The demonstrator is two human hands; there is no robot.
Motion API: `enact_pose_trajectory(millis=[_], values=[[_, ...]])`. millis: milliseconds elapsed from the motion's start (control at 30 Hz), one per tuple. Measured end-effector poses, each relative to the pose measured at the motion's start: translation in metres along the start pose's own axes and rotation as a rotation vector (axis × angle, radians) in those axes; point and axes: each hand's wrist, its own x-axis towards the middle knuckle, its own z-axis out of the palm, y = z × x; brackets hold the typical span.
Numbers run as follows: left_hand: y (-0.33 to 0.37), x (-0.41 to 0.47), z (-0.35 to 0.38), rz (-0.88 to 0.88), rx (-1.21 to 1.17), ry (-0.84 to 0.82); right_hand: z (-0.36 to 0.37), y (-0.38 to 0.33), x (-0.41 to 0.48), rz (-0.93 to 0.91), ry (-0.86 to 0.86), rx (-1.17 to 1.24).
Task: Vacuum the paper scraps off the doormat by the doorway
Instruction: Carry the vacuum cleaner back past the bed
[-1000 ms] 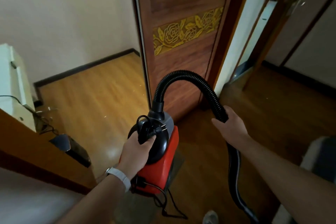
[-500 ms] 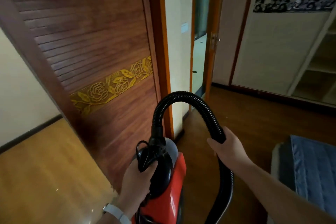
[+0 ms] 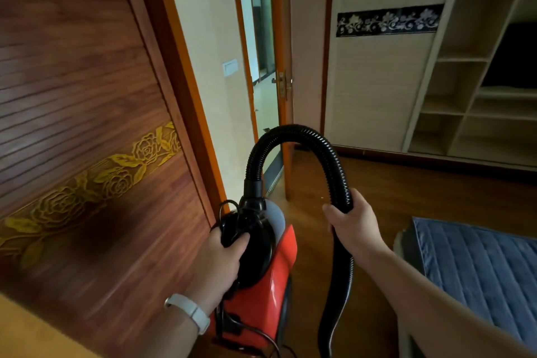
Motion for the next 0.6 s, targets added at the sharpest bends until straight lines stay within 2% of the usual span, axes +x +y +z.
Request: enact_pose_trajectory(millis=[100,233,433,600], values=[[-0.002,0.047,0.018,0.013,0.016,-0.016,-0.002,0.003,0.033,0.005,0.052,-0.022],[-0.006,0.12,0.05,0.052,-0.074,-0.08,-0.001,0.008,0.088,0.01,0.135,-0.068],[0.0,0.238,0.096,0.089,-0.108,-0.247,-0.001,0.007,0.175,0.061,0.259,-0.207],[0.023,0.326,0.133,0.169,-0.06,-0.309,-0.01,-0.007,0.237,0.044,0.375,-0.279]])
